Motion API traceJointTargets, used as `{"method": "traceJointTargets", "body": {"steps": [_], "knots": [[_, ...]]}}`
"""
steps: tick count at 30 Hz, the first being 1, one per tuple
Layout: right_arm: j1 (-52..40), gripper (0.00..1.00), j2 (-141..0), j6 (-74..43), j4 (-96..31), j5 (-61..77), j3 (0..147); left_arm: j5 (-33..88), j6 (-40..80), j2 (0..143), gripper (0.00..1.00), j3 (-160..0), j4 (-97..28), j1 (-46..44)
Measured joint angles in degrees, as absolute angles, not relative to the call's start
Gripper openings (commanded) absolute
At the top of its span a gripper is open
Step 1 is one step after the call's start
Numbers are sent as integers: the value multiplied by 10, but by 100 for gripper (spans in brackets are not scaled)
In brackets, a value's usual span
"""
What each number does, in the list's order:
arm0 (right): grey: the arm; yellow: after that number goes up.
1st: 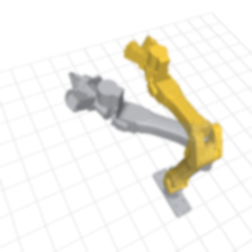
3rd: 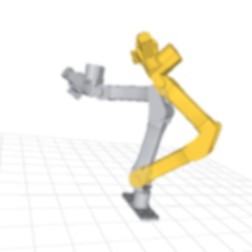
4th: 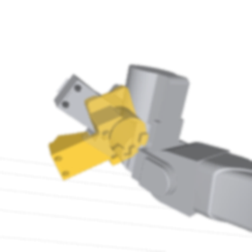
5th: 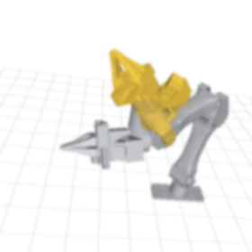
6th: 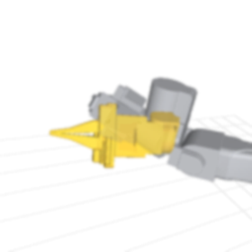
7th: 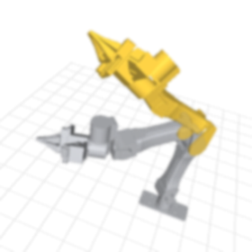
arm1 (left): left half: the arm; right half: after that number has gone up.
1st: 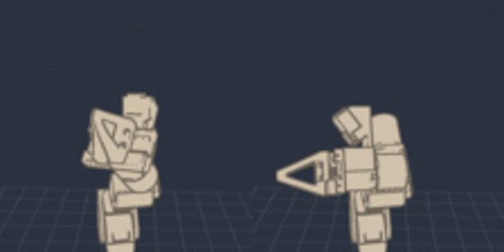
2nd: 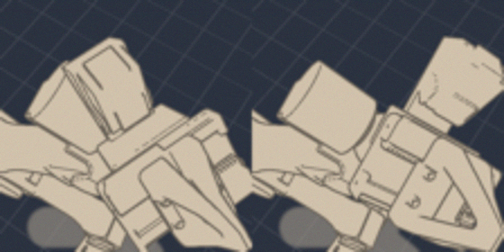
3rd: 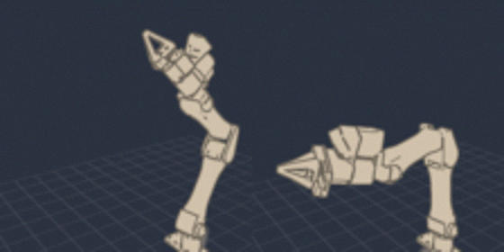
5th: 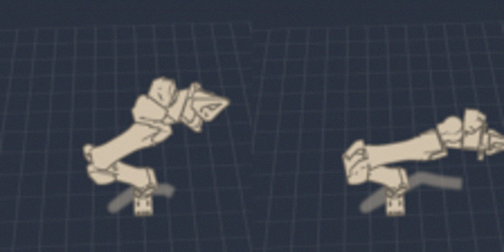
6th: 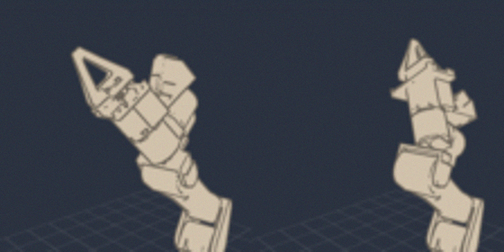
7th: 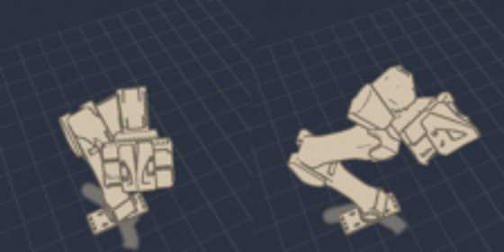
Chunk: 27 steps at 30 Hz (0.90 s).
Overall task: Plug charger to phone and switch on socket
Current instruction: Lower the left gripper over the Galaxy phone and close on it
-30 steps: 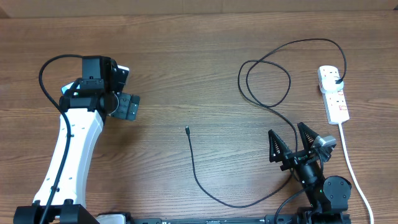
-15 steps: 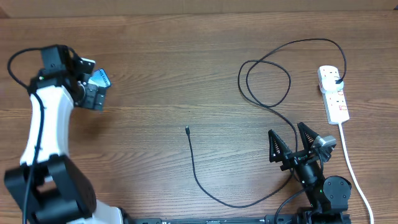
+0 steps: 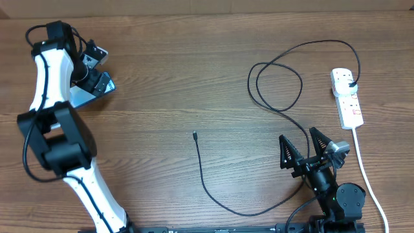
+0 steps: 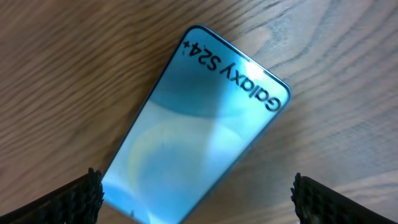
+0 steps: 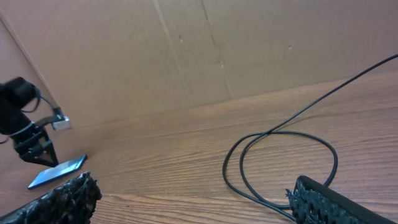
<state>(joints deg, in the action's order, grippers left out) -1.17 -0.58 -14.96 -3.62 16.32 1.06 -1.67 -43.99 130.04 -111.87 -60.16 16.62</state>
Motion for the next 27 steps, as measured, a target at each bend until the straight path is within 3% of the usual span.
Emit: {"method": "traceJointTargets", "body": {"steps": [7, 27], "knots": [[-12, 100, -6, -150, -36, 163, 11, -17, -459, 1386, 100, -1212, -629, 166], [-12, 100, -6, -150, -36, 163, 11, -16, -480, 1408, 100, -1223, -639, 177]]}}
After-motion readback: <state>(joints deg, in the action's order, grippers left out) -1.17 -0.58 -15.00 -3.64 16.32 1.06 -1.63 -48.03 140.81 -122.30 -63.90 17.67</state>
